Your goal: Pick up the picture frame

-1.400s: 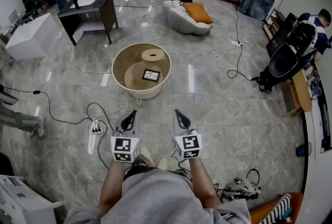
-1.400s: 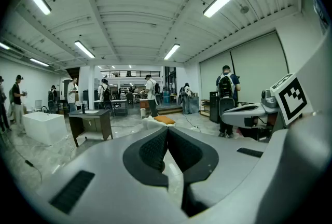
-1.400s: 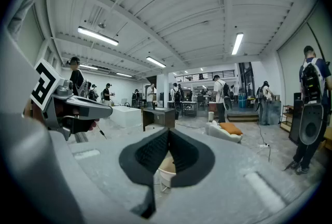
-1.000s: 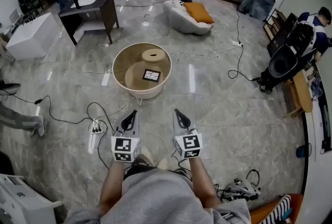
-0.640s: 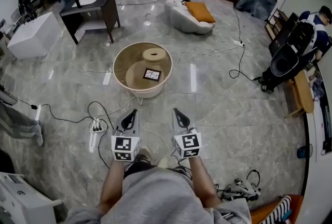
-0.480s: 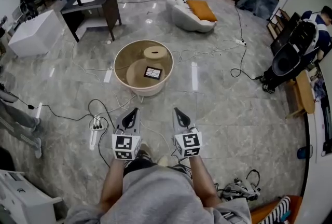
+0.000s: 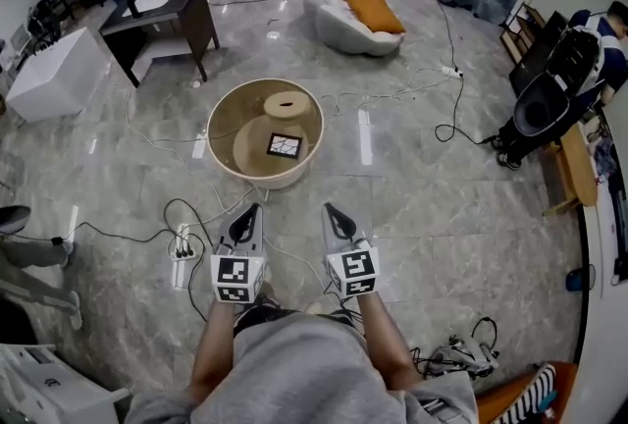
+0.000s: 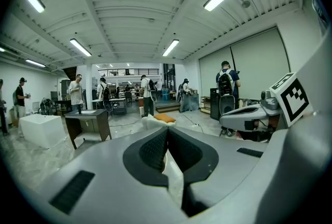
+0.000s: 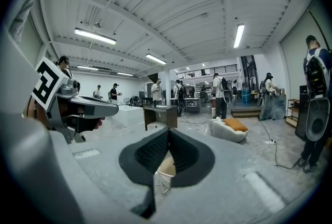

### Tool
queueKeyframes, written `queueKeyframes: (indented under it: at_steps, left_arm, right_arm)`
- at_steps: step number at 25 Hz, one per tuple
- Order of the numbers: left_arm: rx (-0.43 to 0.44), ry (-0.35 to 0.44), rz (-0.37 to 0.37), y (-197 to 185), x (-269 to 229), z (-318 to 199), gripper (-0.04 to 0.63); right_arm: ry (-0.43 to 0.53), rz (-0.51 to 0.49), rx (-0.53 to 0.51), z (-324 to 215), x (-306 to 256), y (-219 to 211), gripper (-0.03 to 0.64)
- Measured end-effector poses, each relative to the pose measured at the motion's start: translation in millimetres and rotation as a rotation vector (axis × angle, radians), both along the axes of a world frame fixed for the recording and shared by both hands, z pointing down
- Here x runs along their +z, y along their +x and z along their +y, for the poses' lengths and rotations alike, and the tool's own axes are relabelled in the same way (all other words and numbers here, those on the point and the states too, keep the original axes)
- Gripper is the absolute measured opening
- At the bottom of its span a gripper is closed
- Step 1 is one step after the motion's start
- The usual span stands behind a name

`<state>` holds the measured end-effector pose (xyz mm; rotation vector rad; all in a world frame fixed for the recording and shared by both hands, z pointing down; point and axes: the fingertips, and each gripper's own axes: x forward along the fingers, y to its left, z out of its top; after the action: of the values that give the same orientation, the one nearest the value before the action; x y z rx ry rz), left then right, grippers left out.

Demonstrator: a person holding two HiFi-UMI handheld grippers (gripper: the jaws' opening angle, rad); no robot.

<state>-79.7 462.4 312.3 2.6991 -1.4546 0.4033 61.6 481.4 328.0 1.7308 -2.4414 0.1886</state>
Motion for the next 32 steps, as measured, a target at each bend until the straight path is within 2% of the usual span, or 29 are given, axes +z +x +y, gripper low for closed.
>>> queueKeyframes:
  at_steps: [6, 14, 18, 24, 32]
  left_arm:
    - [0.055, -0.006, 0.009, -6.9, -3.8, -81.7, 0.018]
    - [0.138, -0.019, 0.029, -36.3, -18.3, -200.9, 0.018]
    - [0.171, -0.021, 0.032, -54.4, -9.3, -256.1, 0.018]
    - [0.245, -0.035, 0.023, -70.3, -11.4, -309.4, 0.018]
    - [0.256, -0.062, 0.045, -84.3, 5.5, -356.5, 0.018]
  right_arm:
    - [-0.006, 0.016, 0.043, -75.3, -6.6, -11.5, -0.002]
    - [-0.027, 0.025, 0.128, -185.2, -18.6, -43.5, -0.002]
    - [-0.035, 0.035, 0.153, -238.5, -13.4, -64.5, -0.002]
    - [-0.046, 0.027, 0.199, -293.7, -10.1, -87.5, -0.002]
    - [-0.061, 0.053, 0.212, -336.4, 0.2, -102.5, -0.002]
